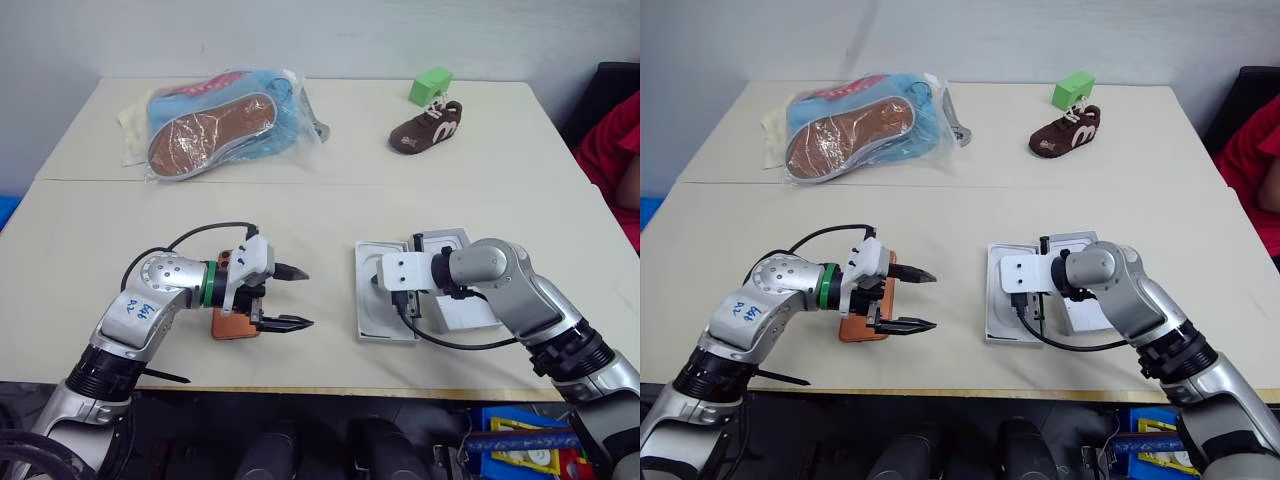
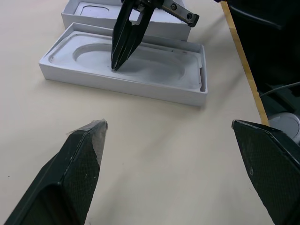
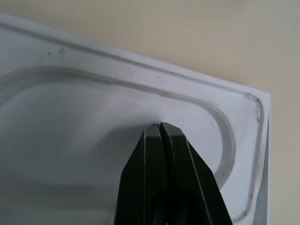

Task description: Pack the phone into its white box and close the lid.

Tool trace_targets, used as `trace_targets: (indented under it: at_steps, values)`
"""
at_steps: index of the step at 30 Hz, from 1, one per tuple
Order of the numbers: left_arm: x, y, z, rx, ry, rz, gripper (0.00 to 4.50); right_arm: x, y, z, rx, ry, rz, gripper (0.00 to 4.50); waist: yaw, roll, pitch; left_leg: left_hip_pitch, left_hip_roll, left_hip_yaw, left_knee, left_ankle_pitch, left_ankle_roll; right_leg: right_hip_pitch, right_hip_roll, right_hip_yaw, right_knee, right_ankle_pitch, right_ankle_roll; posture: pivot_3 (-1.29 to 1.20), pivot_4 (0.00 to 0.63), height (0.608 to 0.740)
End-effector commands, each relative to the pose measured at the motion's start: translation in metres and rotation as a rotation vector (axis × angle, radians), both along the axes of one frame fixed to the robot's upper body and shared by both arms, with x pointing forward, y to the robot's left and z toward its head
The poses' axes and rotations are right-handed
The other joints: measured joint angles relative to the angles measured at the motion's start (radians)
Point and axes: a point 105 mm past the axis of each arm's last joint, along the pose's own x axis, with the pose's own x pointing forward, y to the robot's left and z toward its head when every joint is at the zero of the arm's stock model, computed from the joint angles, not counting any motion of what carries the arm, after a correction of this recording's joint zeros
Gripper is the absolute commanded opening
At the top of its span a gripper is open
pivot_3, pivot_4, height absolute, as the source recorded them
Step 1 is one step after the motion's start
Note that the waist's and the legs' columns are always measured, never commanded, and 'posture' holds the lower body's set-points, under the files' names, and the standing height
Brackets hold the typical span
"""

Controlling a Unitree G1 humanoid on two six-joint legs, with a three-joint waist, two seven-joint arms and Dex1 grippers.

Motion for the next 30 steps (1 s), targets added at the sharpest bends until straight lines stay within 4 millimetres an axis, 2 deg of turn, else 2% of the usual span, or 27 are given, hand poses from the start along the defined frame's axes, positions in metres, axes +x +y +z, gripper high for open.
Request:
trace_targets:
  at_steps: [1,3,5,8,11,14,18,20,25,30]
  values:
    - [-0.002,0.022,0.010,-0.042,0.052,0.102,4.50,-0.007,0.011,0.008,0.080,0.050,0.021,0.03,-0.006,0.000,0.000,0.000,0.000,0.000,0.000,0.000,0.000,0.000,0.000,0.000,0.000,0.000,0.000,0.00,0.150,0.740]
    - [-0.003,0.037,0.013,-0.074,0.131,0.172,4.50,-0.010,0.024,0.023,0.168,0.072,0.049,0.03,-0.019,0.000,0.000,0.000,0.000,0.000,-0.001,0.000,0.000,-0.001,0.001,0.001,0.001,0.000,0.000,0.00,0.150,0.740]
    - [-0.008,0.060,0.018,-0.120,0.252,0.262,4.50,-0.014,0.039,0.037,0.246,0.094,0.086,0.03,-0.025,0.000,0.001,0.000,0.001,0.000,-0.001,0.000,0.000,-0.002,0.002,0.002,0.003,0.000,0.000,0.00,0.150,0.740]
    - [-0.028,0.107,0.020,-0.142,0.467,0.406,4.50,-0.025,0.069,0.051,0.358,0.153,0.188,0.03,-0.042,-0.001,0.002,0.000,0.001,0.000,-0.002,0.000,-0.001,-0.003,0.002,0.003,0.005,0.000,0.000,0.00,0.150,0.740]
    - [-0.041,0.136,0.018,-0.138,0.593,0.541,4.50,-0.027,0.084,0.046,0.345,0.158,0.246,0.03,-0.037,-0.001,0.002,0.002,0.001,-0.002,-0.002,0.000,-0.001,-0.003,0.003,0.007,0.005,0.000,0.000,0.00,0.150,0.740]
    - [-0.048,0.159,0.007,-0.128,0.751,0.718,4.50,-0.022,0.102,0.028,0.275,0.127,0.312,0.03,-0.031,-0.001,0.002,0.002,-0.003,-0.005,-0.002,0.000,0.000,-0.002,0.003,0.014,0.005,0.000,0.000,0.00,0.150,0.740]
    - [-0.042,0.159,-0.013,-0.110,0.885,0.852,4.50,-0.019,0.125,0.015,0.244,0.127,0.356,0.03,-0.027,-0.001,0.002,0.001,-0.006,-0.011,-0.002,0.000,0.000,-0.003,0.004,0.019,0.009,0.000,0.000,0.00,0.150,0.740]
    - [-0.036,0.153,-0.020,-0.105,0.927,0.882,4.50,-0.016,0.131,0.005,0.198,0.122,0.371,0.03,-0.026,-0.002,0.002,0.001,-0.008,-0.015,-0.001,0.000,0.000,-0.005,0.004,0.020,0.011,0.000,0.000,0.00,0.150,0.740]
    - [-0.022,0.126,-0.036,-0.083,0.986,0.839,4.50,-0.010,0.136,-0.015,0.112,0.114,0.374,0.03,-0.022,-0.001,0.001,0.003,-0.012,-0.019,-0.001,0.000,0.000,-0.005,0.002,0.020,0.017,0.000,0.000,0.00,0.150,0.740]
    - [-0.010,0.098,-0.058,0.019,1.024,0.811,4.50,-0.003,0.138,-0.026,0.061,0.100,0.360,0.03,-0.011,0.010,-0.007,0.009,-0.014,-0.022,-0.001,0.002,0.001,-0.001,0.001,0.021,0.013,0.000,0.000,0.00,0.150,0.740]
